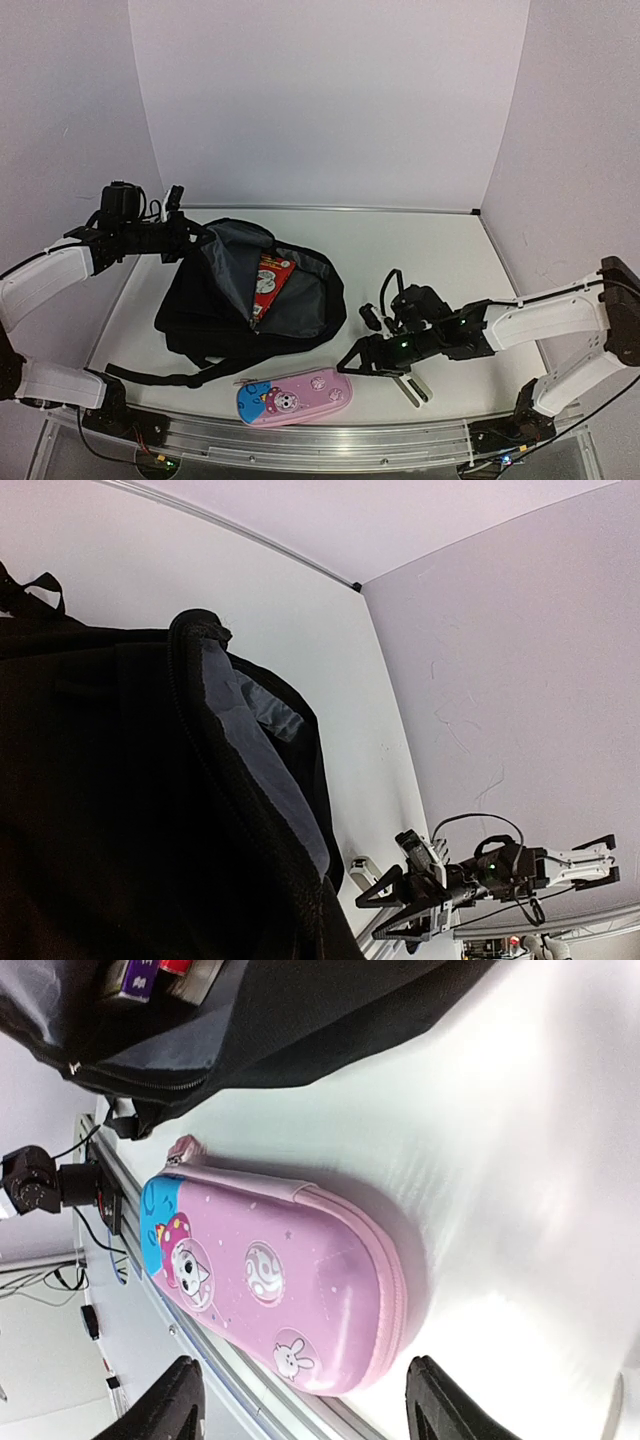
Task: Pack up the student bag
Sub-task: Pick up the stationery from the center of the board.
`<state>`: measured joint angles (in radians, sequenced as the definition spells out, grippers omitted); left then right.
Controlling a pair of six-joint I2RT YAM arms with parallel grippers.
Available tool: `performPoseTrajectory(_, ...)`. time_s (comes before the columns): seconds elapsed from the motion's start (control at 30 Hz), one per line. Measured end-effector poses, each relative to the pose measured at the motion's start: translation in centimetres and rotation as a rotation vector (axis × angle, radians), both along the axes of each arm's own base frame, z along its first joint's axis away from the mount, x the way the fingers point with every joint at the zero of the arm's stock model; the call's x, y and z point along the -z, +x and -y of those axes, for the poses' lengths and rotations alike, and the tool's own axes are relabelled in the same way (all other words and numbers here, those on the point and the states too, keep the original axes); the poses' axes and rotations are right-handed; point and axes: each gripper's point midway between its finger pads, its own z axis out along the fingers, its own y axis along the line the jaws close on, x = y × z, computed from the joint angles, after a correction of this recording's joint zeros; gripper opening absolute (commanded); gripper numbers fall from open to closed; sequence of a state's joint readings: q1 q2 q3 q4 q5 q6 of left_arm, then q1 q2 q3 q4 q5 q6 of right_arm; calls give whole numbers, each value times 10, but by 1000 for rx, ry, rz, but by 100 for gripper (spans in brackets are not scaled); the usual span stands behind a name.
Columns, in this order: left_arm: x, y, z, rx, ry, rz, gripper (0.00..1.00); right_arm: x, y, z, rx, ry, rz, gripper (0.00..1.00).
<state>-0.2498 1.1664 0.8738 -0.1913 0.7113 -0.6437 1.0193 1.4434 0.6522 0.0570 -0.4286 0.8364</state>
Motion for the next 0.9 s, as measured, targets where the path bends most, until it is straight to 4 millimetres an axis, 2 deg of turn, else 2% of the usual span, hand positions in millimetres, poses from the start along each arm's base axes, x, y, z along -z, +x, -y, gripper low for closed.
performPoseTrajectory(0.33, 0, 0, 0, 0, 0, -2, 0, 34, -6, -6, 3, -26, -78, 62)
performPoseTrajectory(0.57, 3, 1, 0, 1, 1, -10, 0, 51, -11, -9, -15, -47, -101, 58)
performPoseTrajectory(0.7, 5, 2, 0, 2, 1, -15, 0, 51, -12, -19, -27, -8, -110, 56)
performPoseTrajectory(0.8, 4, 1, 1, 7, -1, -16, 0, 51, -11, -29, -36, 40, -125, 50)
performPoseTrajectory(0.9, 4, 1, 1, 8, -1, -16, 0, 54, -12, -36, -41, 69, -141, 36)
